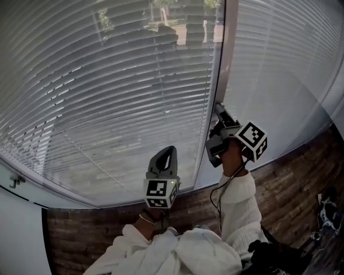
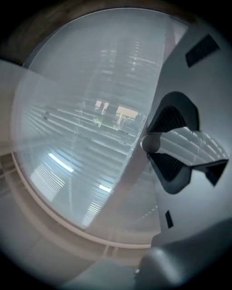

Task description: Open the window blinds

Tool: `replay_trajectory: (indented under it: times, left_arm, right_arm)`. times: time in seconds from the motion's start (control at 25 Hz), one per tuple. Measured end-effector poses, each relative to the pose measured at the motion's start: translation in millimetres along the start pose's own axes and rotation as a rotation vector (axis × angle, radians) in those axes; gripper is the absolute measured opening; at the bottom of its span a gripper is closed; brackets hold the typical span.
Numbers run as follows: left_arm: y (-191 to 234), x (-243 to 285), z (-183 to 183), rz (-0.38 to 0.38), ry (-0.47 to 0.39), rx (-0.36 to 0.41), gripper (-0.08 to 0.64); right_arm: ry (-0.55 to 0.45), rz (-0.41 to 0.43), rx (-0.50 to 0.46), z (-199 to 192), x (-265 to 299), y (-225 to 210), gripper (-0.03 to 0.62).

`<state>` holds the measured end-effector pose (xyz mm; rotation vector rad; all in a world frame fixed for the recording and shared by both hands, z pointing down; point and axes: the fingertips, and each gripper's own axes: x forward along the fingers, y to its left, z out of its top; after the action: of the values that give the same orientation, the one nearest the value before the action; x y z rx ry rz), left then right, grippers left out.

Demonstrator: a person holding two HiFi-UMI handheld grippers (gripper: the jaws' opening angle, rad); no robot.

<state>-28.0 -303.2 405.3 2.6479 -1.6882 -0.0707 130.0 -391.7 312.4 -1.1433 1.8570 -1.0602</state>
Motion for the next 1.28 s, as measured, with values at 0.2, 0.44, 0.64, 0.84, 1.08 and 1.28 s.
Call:
replay_trajectory:
  times: [0.2,0.44,0.64,0.84,1.08,1.28]
  left_arm:
    - [5,-3,-3,0.003,0.002,-0.002,0.000]
    - [12,-6,-4,0.011,0.002,-0.006,0.000]
    - [18,-7,-6,0.019,0.007,-0.013,0.000]
    - [15,-6,-11,0.012,0.016,-0.015,0.000]
    - [14,-5,-14,0.017,0.024,-0.018,0.000]
    - [16,-3,-15,0.026,0.026,-0.019,0.000]
  right_arm:
    - [-0.056,-0.042,0.131,9,5,-6,0.138]
    - [-0.054,-0.071,-0.105,10,4,1,0.132]
    - [-0.006,-0.134,-0.574,7,6,7,0.130]
    - [0.043,-0.202,-0.932,4,7,7,0.129]
    - [0.111,-0.261,-1.330,-1,5,9,0.129]
    - [0.157,-0.268,-1.603,-8,6,13,0.129]
